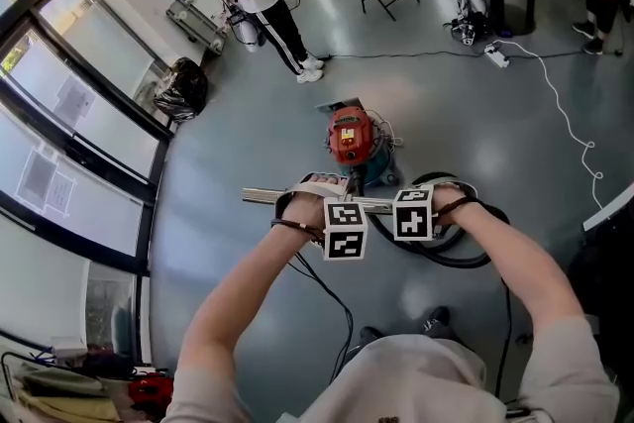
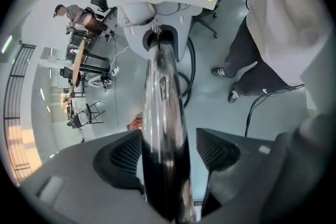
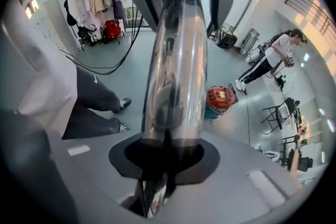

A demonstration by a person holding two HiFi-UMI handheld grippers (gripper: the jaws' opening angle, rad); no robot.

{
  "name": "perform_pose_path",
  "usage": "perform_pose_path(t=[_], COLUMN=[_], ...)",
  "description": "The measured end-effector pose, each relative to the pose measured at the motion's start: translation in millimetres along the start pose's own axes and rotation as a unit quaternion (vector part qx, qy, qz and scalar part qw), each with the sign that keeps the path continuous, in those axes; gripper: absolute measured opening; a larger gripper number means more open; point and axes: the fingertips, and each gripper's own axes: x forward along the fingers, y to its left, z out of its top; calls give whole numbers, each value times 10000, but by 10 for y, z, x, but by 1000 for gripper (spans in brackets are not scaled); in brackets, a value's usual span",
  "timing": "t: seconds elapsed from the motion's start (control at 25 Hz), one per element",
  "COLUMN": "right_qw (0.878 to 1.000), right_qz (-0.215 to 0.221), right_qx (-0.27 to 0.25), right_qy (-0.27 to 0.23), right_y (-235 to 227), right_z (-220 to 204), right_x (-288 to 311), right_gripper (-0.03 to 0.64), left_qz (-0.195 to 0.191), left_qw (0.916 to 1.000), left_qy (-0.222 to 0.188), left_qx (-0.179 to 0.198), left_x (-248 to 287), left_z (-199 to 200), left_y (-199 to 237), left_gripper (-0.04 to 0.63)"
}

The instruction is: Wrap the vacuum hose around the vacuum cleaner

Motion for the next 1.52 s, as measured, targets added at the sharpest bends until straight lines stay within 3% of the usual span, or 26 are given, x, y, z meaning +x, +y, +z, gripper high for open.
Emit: perform_pose_path(t=[0.12, 0.16, 0.36, 0.56, 0.72, 0.84, 1.0, 1.08, 1.24, 1.32, 1.52], right_qw=[9998, 9996, 9990, 9975, 9967, 9979, 9975, 9960, 9862, 9808, 9680], right_qz=[154, 201, 293, 311, 335, -45, -551, -803, -1592, -1879, -1944], right_qx=[-81, -125, -336, -560, -635, -609, -434, -388, -296, -35, 1201], right_qy=[-114, -136, 6, 297, 390, 191, 5, -108, -351, -524, -1038], right_y=[86, 110, 177, 208, 245, 171, -75, -193, -470, -606, -795], right_z=[11, 8, -25, 66, 149, 214, 297, 371, 528, 622, 763], right_x=[-12, -12, 96, 247, 389, 468, 432, 363, 165, 23, -168], right_gripper=[121, 121, 121, 123, 137, 161, 340, 382, 393, 356, 316], left_qz=[-69, -30, -378, -1435, -1512, -1574, -1765, -1811, -1890, -2005, -2287], left_qw=[9995, 9992, 9949, 9817, 9790, 9755, 9664, 9616, 9508, 9428, 9166], left_qy=[-147, -204, -418, -448, -651, -856, -1044, -1167, -1339, -1434, -1698], left_qx=[-272, -344, -832, -1166, -1203, -1277, -1549, -1703, -2058, -2245, -2806], left_x=[94, 115, 283, 498, 650, 833, 1077, 1176, 1395, 1524, 1844], left_z=[6, 18, 64, -23, -92, -137, -295, -375, -574, -691, -887], left_y=[-102, -121, -307, -619, -730, -805, -954, -985, -1011, -1080, -1313], left_gripper=[269, 120, 104, 83, 75, 74, 74, 74, 74, 74, 74])
